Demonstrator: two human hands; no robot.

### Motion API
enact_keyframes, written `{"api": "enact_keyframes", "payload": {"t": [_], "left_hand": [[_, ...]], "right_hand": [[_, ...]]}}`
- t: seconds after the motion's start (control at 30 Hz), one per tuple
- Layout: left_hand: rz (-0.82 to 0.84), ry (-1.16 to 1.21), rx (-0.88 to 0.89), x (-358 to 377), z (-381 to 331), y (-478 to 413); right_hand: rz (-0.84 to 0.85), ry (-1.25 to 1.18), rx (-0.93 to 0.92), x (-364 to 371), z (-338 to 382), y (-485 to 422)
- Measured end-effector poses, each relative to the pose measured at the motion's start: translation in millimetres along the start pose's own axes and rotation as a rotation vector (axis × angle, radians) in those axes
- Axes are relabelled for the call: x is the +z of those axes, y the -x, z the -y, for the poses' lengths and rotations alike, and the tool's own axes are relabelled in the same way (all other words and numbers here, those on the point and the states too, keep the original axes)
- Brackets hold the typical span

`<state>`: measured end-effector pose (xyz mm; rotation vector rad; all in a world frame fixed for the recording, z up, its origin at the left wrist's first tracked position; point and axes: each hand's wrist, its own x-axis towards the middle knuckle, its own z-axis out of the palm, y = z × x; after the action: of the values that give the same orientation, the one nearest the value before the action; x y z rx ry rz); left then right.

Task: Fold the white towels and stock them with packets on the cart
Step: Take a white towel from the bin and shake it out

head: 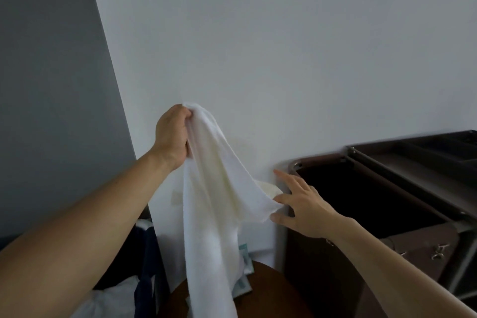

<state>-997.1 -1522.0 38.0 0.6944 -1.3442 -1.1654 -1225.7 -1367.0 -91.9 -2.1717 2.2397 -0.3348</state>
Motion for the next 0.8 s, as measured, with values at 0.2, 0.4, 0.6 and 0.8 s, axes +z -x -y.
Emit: {"api": "enact_keyframes", "payload": {"t": [0.2, 0.4, 0.6, 0.8], "left_hand": [[-0.006, -0.239, -0.05, -42, 35, -8], [0.013, -0.594, -0.011, -95, 68, -12], [-0.011, -0.651, -0.053, -116, 81, -6], [-0.022, -0.59, 0.004, -115, 80, -9]], "right_hand": [[0.138, 0.046, 0.052, -23, -13, -4], [0.132, 0.074, 0.061, -53, -9, -19], [0.309, 0.398, -0.158, -53, 20, -29], [0.45, 0.62, -0.34, -31, 37, -37]]}}
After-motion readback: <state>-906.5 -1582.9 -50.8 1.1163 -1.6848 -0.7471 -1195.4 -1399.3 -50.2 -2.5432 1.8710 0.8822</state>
